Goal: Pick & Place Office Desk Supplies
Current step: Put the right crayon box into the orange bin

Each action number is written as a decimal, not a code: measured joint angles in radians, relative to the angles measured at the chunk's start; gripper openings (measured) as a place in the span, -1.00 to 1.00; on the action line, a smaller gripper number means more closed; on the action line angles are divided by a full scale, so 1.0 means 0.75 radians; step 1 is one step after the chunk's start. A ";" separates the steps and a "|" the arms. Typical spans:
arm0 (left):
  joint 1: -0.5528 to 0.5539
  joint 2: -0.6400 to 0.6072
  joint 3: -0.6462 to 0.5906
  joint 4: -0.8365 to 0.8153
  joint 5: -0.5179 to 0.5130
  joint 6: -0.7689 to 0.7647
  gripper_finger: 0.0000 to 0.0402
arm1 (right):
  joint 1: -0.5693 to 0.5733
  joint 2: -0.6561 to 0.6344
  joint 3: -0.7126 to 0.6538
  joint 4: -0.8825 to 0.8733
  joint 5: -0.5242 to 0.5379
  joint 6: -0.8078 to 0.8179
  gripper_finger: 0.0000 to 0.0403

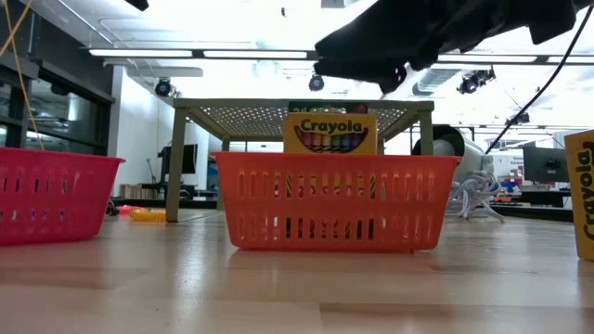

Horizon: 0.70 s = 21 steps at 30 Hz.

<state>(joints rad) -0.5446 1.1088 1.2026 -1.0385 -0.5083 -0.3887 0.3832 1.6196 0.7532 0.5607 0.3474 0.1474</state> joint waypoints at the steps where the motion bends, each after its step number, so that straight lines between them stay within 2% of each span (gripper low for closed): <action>1: 0.000 0.000 0.000 0.000 0.000 0.000 -0.31 | 0.000 -0.011 0.000 -0.005 0.004 -0.007 -0.19; 13: 0.000 0.000 0.000 0.000 0.000 0.000 -0.31 | 0.075 -0.108 0.002 -0.074 0.078 -0.023 -0.19; 17: 0.001 0.000 0.000 0.000 0.000 0.000 -0.31 | 0.124 -0.161 0.057 -0.278 0.164 -0.023 -0.19; 21: 0.000 0.000 0.000 0.000 0.000 0.000 -0.31 | 0.191 -0.191 0.222 -0.633 0.274 0.045 -0.19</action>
<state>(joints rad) -0.5444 1.1089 1.2026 -1.0382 -0.5083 -0.3889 0.5268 1.4765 0.9195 0.0862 0.5530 0.1809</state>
